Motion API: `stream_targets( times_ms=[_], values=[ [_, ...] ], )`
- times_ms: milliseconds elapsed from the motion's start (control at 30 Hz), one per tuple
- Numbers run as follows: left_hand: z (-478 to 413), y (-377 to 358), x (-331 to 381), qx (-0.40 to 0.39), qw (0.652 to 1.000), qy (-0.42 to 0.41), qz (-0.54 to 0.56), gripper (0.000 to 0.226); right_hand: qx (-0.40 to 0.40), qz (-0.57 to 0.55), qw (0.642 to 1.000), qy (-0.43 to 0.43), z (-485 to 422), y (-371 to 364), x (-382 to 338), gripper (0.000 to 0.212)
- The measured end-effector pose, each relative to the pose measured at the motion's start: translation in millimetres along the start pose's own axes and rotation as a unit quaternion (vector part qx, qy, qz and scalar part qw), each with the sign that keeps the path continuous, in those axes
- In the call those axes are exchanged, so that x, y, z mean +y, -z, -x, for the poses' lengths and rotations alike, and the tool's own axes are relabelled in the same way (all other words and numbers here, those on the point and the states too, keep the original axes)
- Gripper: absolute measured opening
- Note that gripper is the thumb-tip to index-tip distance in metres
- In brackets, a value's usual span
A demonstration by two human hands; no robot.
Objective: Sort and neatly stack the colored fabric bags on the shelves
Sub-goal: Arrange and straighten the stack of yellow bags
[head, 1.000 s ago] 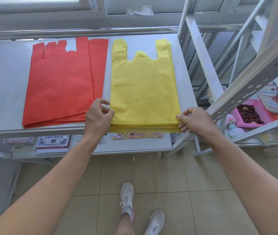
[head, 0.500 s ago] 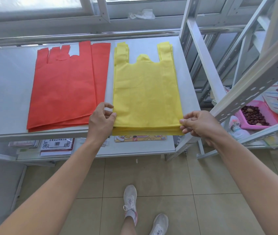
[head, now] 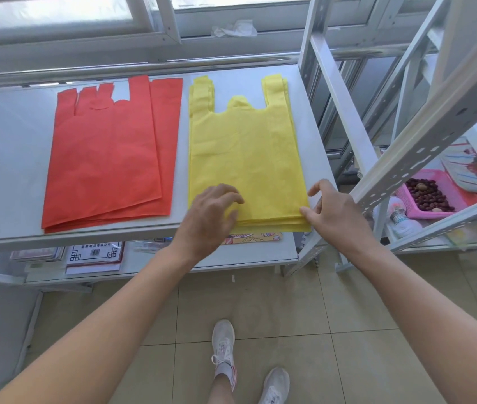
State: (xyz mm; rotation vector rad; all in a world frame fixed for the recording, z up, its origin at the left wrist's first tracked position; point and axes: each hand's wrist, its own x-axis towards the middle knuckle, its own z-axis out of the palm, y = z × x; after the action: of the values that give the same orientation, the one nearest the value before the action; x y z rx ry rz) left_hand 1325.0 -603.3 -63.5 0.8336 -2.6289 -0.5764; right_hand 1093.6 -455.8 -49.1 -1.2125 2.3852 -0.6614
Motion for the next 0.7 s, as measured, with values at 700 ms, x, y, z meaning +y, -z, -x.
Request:
stream_targets(
  times_ms=[700],
  values=[
    [-23, -26, 21, -0.011, 0.998, -0.052, -0.029, 0.021, 0.042, -0.152, 0.987, -0.022, 1, -4, 3, 0.051]
  ],
)
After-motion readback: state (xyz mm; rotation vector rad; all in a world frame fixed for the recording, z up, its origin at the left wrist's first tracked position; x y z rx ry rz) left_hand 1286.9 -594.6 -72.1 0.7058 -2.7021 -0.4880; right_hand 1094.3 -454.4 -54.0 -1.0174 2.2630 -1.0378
